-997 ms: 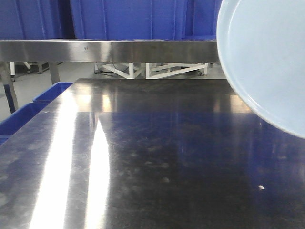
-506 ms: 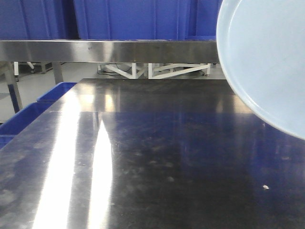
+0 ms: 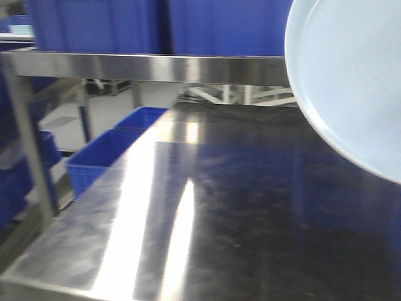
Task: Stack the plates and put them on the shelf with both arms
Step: 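Drive the base away from the table holding the plates raised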
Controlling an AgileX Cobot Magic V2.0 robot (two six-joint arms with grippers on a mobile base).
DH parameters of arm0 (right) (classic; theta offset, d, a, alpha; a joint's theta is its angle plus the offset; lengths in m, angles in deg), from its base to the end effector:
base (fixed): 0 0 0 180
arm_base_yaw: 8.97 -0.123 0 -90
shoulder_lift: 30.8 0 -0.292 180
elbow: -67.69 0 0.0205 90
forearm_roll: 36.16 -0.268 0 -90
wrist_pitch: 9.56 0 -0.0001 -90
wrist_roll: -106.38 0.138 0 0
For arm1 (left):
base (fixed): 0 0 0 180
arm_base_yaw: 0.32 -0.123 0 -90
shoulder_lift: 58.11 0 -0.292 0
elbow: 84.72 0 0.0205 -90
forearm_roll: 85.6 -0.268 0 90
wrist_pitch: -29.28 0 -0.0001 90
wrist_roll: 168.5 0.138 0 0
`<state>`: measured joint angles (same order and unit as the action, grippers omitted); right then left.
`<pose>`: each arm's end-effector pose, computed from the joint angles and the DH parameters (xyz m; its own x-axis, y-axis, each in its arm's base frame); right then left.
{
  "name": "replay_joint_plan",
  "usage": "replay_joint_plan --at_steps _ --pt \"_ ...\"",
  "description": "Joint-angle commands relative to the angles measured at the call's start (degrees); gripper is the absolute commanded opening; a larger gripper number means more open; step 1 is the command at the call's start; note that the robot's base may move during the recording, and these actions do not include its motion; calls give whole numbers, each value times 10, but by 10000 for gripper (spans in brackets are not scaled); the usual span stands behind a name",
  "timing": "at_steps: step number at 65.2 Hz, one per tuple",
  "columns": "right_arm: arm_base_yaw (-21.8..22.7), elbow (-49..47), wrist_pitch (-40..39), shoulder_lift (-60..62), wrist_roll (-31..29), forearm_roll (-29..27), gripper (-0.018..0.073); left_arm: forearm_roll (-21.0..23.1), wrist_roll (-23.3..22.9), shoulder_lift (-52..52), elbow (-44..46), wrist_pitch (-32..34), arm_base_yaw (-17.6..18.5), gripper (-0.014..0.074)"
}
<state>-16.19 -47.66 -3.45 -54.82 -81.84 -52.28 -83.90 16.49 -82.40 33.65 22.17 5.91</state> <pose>0.1366 0.0214 0.2576 -0.0989 0.1244 -0.9873 -0.1427 0.9801 0.1378 0.1366 -0.0154 0.2752 -0.0459 0.0630 -0.9970 0.1150 0.9917 0.0573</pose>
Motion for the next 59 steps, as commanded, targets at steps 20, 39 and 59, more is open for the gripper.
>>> replay_joint_plan --at_steps 20,39,59 --pt "3 -19 -52 -2 -3 -6 58 5 -4 -3 19 49 -1 82" --pt "3 -19 -52 -2 -3 -6 58 5 -4 -3 19 49 -1 82" --pt "3 -19 -52 -2 -3 -6 58 5 -4 -3 19 49 -1 82"
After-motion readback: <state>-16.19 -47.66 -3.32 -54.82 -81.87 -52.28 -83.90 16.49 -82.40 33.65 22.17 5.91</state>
